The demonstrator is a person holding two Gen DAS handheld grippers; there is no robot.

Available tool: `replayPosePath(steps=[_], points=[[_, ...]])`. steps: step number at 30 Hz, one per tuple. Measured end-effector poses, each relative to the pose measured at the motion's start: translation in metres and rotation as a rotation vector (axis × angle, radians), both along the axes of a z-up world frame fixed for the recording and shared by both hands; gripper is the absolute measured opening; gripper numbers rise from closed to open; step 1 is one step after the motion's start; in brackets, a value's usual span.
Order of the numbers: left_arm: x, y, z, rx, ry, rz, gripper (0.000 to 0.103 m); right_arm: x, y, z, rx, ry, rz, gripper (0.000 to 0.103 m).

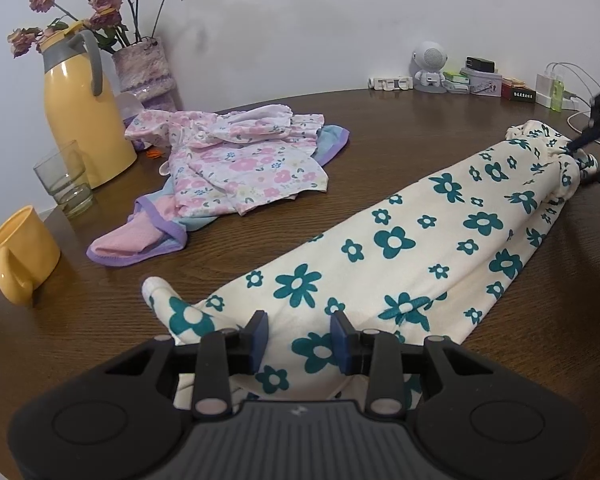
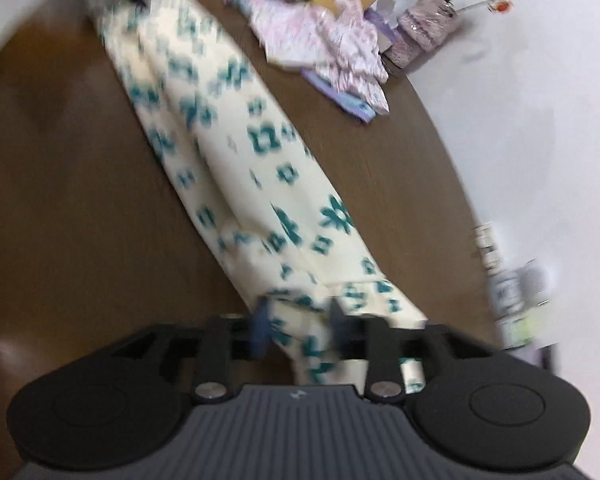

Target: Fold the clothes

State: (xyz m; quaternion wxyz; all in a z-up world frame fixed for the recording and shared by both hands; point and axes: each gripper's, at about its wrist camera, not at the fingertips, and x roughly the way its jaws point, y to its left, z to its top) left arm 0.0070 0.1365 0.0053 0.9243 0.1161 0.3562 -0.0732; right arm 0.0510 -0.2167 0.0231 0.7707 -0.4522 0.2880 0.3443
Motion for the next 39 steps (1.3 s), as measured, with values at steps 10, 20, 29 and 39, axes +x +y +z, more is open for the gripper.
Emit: replayPosePath(steps=[10, 20, 29, 39], points=[[0.004, 0.002, 0.002, -0.006, 0.026, -0.020, 0.034, 0.025, 0.036, -0.015, -0.134, 0.061, 0.112, 0.007], [0.002, -0.002, 0.010, -0.008, 0.026, -0.062, 0.053, 0.003, 0.044, -0.042, -0.277, -0.217, 0.172, 0.006], [-0.007, 0.025, 0.039, -0.113, -0.045, 0.018, 0.075, -0.013, 0.025, -0.023, -0.075, -0.097, 0.087, 0.048], [0.010, 0.026, 0.020, -0.090, 0.046, 0.016, 0.036, 0.066, -0.021, 0.002, 0.414, 0.156, -0.484, 0.034]])
